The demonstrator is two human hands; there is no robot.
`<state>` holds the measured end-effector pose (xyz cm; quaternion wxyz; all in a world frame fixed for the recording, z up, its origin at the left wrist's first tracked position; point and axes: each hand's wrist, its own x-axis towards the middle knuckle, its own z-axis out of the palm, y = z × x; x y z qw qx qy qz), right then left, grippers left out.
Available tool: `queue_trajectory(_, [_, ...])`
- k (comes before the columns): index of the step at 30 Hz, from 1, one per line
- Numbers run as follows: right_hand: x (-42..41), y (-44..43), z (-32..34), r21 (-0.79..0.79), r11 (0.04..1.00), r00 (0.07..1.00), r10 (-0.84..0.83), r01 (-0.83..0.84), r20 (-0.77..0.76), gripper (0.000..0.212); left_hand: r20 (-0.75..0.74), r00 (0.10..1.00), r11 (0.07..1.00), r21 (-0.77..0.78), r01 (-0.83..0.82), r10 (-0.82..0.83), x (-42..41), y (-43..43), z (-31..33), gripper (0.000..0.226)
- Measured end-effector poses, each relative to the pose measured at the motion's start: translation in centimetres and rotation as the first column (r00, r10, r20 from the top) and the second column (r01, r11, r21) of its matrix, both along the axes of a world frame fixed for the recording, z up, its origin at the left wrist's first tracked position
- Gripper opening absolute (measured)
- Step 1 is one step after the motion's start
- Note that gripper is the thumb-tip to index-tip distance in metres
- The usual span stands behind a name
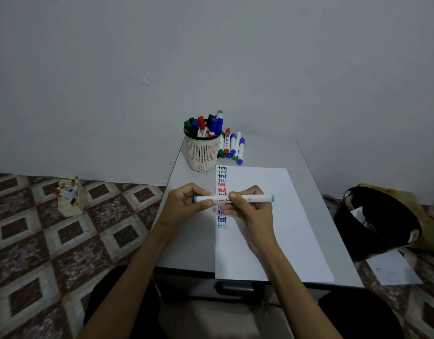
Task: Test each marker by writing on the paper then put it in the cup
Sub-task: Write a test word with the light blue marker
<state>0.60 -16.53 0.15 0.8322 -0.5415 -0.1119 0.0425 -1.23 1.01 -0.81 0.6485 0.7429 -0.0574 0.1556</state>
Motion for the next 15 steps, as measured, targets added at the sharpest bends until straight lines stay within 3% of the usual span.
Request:
queue_trajectory(7, [0.2, -0.2, 0.1, 0.031, 0.993, 0.993, -0.114, 0.113, 0.032, 0.018, -0.005, 1.0, 0.977, -0.211, -0.024, 0.024, 0.1, 0.3, 0.2, 0.017])
queue_trajectory(11, [0.9, -1.3, 1.3, -0.359, 0.931, 0.988, -0.009, 0.064, 0.154, 0.008, 0.0, 0.998, 0.954, -0.294, -0.054, 0.056, 0.3, 0.5, 0.2, 0.034])
queue_trajectory(13, [1.4, -1.1, 2.0, -0.598, 0.801, 0.969, 0.122, 0.032, 0.216, 0.016, -0.003, 0.999, 0.968, -0.246, -0.044, 0.044, 0.4, 0.5, 0.0, 0.027])
queue_trajectory(15, [1.9, -0.3, 2.6, -0.792, 0.605, 0.939, 0.214, 0.089, 0.268, 0.025, -0.005, 1.0, 0.984, -0.177, -0.027, 0.027, 0.6, 0.4, -0.1, 0.021])
